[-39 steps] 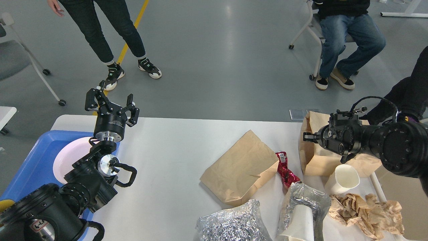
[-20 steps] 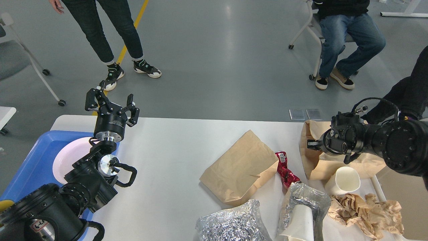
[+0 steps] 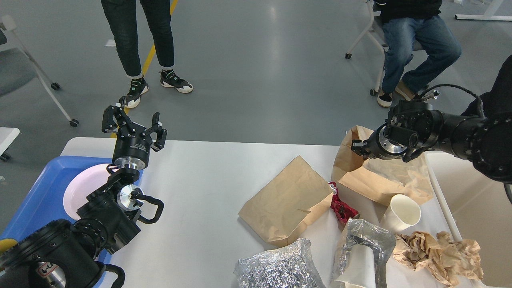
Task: Tidy desktop
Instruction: 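Lift the paper bag with the right gripper and carry it over the white bin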
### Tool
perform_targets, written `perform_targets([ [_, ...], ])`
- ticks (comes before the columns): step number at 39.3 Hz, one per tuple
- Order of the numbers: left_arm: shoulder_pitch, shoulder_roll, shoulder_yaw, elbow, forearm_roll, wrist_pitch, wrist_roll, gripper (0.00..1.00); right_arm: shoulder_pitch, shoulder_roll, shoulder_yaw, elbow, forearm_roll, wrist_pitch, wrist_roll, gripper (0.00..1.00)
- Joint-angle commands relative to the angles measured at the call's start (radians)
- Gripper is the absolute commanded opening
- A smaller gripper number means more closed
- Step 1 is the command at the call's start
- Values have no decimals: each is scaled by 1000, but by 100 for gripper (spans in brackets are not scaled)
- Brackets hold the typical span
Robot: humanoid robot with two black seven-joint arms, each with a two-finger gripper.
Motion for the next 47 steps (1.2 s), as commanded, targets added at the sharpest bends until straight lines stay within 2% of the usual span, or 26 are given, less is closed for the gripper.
perform_targets([
  [1, 0, 0, 0, 0, 0, 0, -1, 97, 27, 5, 44, -1, 0, 33, 0, 0],
  [18, 0, 0, 0, 0, 0, 0, 0, 97, 137, -4, 108, -4, 2, 64, 0, 0],
  [32, 0, 0, 0, 0, -1, 0, 0, 97, 404, -55, 101, 4, 6, 301, 0, 0],
  [40, 0, 0, 0, 0, 0, 0, 0, 97, 479, -81, 50, 4, 14, 390, 0, 0],
  [47, 0, 0, 0, 0, -1, 0, 0, 97, 551, -112, -80, 4, 14, 435, 0, 0],
])
